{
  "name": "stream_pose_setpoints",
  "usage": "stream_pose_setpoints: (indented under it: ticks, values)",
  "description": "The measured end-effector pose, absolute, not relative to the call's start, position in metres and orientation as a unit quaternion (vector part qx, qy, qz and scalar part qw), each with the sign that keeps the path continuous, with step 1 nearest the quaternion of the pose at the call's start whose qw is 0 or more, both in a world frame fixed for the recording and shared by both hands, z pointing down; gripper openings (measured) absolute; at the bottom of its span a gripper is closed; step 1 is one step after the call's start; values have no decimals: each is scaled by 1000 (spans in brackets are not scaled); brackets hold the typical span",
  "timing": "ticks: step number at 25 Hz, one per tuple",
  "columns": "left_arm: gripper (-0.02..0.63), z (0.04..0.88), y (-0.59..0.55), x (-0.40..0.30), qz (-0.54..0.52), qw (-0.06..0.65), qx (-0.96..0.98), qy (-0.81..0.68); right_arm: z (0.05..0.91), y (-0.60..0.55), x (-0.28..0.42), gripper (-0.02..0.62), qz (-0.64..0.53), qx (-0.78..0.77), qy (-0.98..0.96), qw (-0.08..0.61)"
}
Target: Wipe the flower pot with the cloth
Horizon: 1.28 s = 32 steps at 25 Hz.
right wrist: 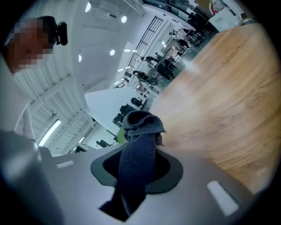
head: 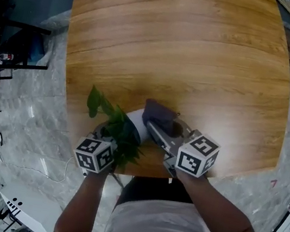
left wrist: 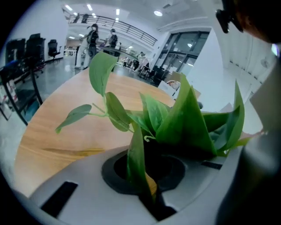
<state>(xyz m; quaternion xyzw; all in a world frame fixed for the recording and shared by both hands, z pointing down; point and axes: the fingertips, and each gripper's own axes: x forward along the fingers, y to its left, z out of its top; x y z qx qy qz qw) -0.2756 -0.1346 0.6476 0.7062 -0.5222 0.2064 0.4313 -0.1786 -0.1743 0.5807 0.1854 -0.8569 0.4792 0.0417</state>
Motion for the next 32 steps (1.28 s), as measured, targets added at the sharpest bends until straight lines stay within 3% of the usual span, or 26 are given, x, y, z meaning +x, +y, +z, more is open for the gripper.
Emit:
stream_pose_setpoints:
  ticks: [4,11,18,26,32]
  values:
    - [28,654,-131,-282,161,484,674,-534,539,-147,-202,94,448,126,-885,27]
    - [26,661,-132,-282,110,546,636,-534,607,-188,-162,94,430,224,-872,63]
    - [28,670,-125,-277,57,618,589,-518,536,-135,-215,94,376,114,-919,39]
    - [26,672,-127,-280,14,649,566,-508,602,-177,-169,94,371,205,-903,77]
    - [26,677,-121,-276,-22,676,537,-504,551,-130,-210,94,339,119,-932,53]
